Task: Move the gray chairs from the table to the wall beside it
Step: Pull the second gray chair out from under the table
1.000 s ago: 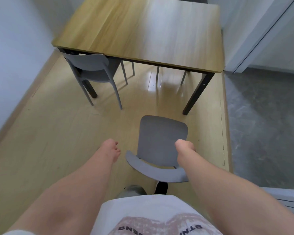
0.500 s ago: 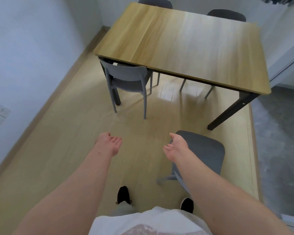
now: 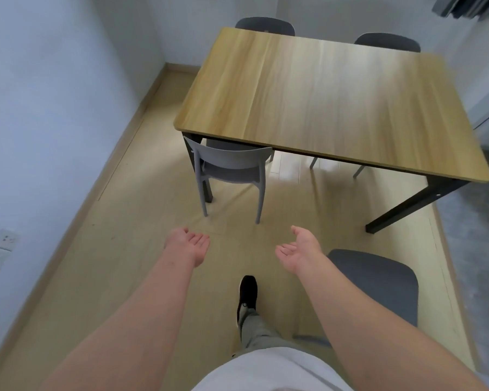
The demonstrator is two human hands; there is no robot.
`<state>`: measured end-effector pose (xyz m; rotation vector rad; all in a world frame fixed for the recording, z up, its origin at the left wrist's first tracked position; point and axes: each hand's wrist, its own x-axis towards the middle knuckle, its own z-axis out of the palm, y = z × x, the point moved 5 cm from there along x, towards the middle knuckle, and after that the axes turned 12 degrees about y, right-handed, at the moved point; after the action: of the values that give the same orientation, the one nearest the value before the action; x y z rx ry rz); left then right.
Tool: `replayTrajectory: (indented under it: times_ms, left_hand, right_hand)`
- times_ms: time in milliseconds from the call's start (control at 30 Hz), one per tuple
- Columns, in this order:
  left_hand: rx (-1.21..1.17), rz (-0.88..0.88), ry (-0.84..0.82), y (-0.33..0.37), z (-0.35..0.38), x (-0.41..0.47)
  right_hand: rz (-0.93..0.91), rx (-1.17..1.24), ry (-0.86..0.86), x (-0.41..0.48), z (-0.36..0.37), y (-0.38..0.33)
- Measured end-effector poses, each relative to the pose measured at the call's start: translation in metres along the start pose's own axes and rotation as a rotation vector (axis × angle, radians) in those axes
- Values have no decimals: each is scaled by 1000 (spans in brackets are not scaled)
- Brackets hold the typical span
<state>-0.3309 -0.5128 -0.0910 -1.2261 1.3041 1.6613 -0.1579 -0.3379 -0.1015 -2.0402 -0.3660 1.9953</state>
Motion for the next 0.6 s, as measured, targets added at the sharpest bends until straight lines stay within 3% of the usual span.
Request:
replayTrajectory:
  times_ms: [367,600]
  left_hand:
    - [184,92,19,140,145,65]
    - [231,24,38,194,226,98]
  right_hand:
    - [34,89,-4,50,165,-82]
    - [55,134,33,63,247,-123]
